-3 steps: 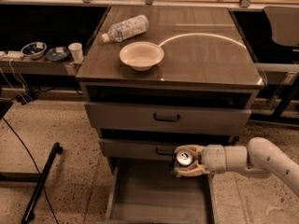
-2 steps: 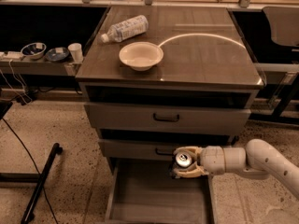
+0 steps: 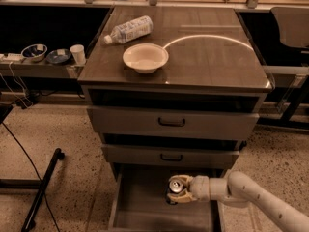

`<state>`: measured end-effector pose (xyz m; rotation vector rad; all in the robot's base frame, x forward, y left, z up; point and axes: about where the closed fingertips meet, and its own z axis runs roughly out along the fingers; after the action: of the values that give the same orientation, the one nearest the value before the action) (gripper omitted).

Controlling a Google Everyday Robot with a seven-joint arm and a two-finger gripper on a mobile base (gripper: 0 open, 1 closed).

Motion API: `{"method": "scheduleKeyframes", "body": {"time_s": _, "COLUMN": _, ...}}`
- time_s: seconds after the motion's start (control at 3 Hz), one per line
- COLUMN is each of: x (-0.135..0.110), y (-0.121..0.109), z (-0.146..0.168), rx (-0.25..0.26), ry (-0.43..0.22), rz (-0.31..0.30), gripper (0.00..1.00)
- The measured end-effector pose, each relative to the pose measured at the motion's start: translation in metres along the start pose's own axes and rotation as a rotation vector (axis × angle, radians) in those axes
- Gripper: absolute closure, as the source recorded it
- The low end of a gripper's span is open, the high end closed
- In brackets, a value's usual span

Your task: Place pepsi can into bottom drawer

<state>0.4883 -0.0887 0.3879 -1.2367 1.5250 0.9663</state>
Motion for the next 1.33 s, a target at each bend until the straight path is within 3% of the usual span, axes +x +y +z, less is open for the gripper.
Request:
{"method": "scheduleKeyframes", "body": {"time_s": 0.33, "x": 0.049, "y": 0.005, "z": 0.027, "rx": -0.002, "ry": -0.001, "rz": 0.003, "gripper": 1.00}}
{"method": "scheduleKeyframes", "body": {"time_s": 0.67, "x": 0.054, "y": 0.008, "z": 0.031, "rx": -0.004, "ry": -0.009, "rz": 0.014, "gripper": 1.00}}
{"method": "scheduleKeyframes", "body": {"time_s": 1.0, "x": 0.057, "y": -0.006, "z": 0.055, "rx": 0.012, "ry": -0.078, "rz": -0.015, "gripper": 1.00}}
{"method": "scheduleKeyframes", "body": {"time_s": 1.33, "x": 0.074, "y": -0.024, "z": 0.109, "rx": 0.038, "ry": -0.091, "rz": -0.090, "gripper": 1.00}}
